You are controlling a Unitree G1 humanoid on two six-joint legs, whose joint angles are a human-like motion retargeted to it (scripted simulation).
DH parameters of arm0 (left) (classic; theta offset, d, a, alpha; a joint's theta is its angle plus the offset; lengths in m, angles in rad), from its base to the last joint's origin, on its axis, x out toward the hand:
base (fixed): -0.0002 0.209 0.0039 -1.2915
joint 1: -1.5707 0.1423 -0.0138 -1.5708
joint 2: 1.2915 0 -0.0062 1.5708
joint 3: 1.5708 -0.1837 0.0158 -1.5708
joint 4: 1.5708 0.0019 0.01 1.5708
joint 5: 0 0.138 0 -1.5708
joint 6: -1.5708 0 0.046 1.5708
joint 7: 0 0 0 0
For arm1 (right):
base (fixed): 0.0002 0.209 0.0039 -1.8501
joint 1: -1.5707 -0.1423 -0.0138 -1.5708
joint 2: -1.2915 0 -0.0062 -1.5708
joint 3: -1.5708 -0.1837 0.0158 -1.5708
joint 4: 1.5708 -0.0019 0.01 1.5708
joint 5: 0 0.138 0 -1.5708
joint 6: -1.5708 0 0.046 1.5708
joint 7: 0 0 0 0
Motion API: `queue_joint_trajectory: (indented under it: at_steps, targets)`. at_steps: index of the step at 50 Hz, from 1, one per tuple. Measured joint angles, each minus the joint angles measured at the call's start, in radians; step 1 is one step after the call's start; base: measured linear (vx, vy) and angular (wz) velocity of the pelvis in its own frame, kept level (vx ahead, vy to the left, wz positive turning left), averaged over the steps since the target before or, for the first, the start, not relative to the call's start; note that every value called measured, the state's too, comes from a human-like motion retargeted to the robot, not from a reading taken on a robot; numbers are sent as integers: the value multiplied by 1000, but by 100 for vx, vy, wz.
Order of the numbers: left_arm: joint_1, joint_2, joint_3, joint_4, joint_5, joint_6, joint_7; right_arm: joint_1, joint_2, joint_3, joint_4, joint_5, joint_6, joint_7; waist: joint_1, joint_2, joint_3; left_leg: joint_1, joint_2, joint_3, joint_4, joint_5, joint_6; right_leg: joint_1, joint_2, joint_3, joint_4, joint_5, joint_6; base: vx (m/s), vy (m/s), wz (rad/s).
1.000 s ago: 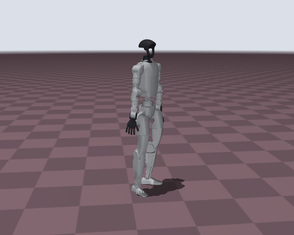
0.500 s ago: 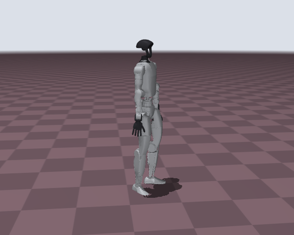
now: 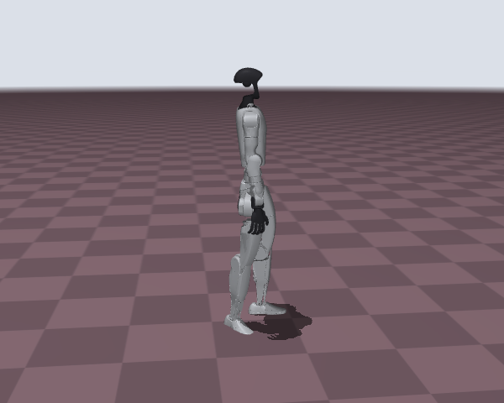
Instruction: In place motions
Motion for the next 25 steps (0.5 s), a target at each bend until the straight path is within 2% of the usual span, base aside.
queue_joint_trajectory:
  at_steps: [13,25]
  targets:
    - [0,2,-12,-3,3,-4,-1,-12,14,39,-30,-11,-23,21,-58,0,7,15,23,42,-5,-16,-1,-29,1,46,9,24,-9,1,-7,-21]
    - [-38,2,-45,-23,-9,-9,-6,-4,-11,6,47,14,-10,-20,-159,4,-1,62,62,140,-14,-57,5,-91,10,185,37,56,-27,-3,-20,-61]
